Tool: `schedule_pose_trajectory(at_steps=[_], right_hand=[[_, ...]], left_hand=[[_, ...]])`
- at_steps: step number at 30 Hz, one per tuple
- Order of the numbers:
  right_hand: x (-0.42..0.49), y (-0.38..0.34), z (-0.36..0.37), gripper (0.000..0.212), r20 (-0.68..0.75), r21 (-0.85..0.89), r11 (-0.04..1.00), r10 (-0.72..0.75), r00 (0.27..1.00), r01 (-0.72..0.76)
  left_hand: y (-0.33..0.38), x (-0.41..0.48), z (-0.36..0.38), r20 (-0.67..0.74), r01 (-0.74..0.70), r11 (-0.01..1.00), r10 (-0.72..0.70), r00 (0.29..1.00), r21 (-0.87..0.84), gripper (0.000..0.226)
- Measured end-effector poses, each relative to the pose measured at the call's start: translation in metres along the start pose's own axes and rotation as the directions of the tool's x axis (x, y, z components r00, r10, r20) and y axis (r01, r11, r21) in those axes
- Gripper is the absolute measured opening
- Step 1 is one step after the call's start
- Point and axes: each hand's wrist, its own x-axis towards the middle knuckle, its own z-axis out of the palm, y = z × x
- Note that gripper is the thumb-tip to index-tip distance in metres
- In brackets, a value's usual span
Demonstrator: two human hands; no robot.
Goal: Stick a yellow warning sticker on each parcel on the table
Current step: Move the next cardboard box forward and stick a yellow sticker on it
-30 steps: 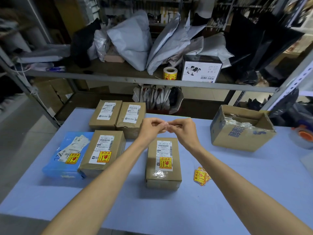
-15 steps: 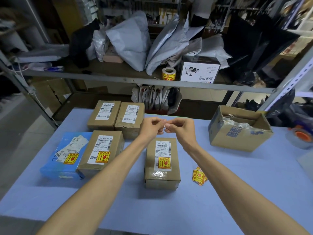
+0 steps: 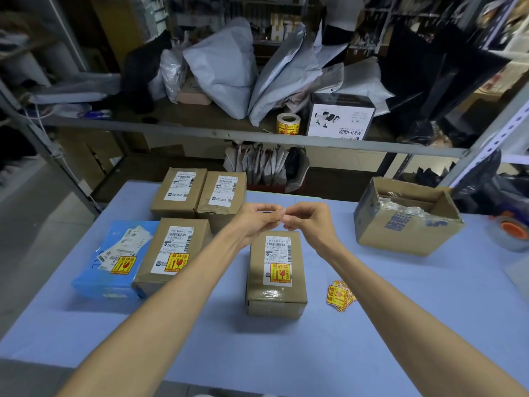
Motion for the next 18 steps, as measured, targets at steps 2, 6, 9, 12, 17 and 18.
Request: schedule_pose_trajectory(at_steps=[2,6,9,12,17,18], right_hand=[[-0.001,-0.001,0.003,0.011,-0.033,0.036,0.999,-0.001,0.999,0.003],[-0.001,-0.003,0.009,0.012,-0.074,0.036,0.999,-0.023,0.997,0.026],[-0.001,-0.005,0.008,0.017,-0.047,-0.018,1.000,-0.024,0.999,0.023],[0.000,-0.005,0.006,0.011,-0.034,-0.126,0.991,-0.054,0.998,0.050],[0.000,-0.003,0.009,0.007,-0.019,-0.233,0.971,-0.066,0.998,0.059],[0.000,-0.002,0.010,0.008,-0.015,-0.245,0.968,-0.063,0.998,0.057]], left_hand=[[0.000,0.000,0.001,-0.036,-0.003,1.000,0.002,0.999,-0.007,0.005],[-0.003,0.004,0.001,-0.120,-0.033,0.999,0.030,0.992,-0.030,0.007],[-0.007,0.007,0.002,-0.145,-0.048,0.998,0.043,0.989,-0.033,0.006],[-0.013,0.007,0.003,-0.121,0.000,0.998,-0.008,0.993,-0.064,0.019],[-0.014,0.008,0.006,-0.061,0.083,0.988,-0.092,0.994,-0.133,0.019],[-0.013,0.008,0.006,-0.068,0.076,0.988,-0.086,0.994,-0.138,0.019]])
